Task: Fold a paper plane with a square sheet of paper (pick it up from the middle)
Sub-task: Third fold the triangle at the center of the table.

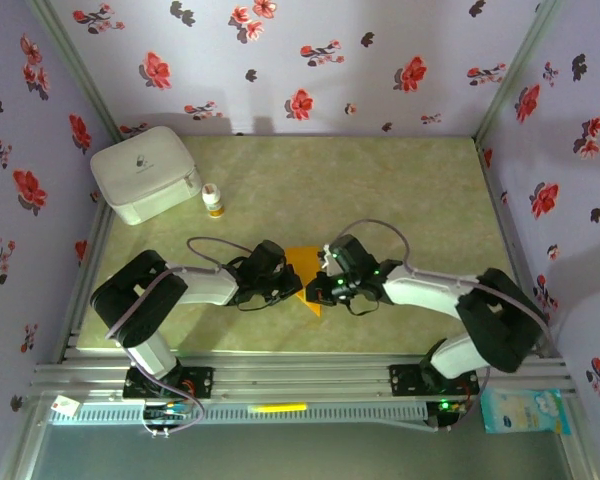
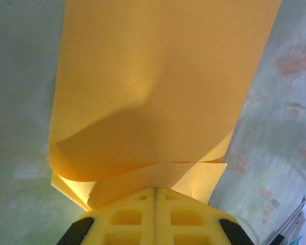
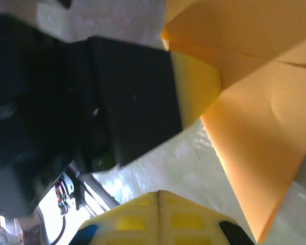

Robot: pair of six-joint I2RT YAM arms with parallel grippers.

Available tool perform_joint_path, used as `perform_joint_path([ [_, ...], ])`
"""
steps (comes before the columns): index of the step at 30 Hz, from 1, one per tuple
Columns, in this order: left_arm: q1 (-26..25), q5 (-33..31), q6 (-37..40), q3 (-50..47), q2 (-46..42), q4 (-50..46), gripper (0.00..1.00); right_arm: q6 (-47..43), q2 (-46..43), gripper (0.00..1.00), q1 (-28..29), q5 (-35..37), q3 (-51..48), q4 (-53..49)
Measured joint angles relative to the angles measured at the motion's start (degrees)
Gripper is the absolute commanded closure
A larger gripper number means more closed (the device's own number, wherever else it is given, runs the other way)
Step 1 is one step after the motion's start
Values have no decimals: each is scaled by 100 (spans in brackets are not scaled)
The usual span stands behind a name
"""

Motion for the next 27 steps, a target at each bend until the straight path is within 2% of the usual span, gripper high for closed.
perform_joint_path([
  [14,0,-4,2,11,0,-13,100,442,907,99,-136,94,48,284],
  [27,-15,-195,323,195,-420,-605,99,730,918,100,-247,-61,-280,870],
])
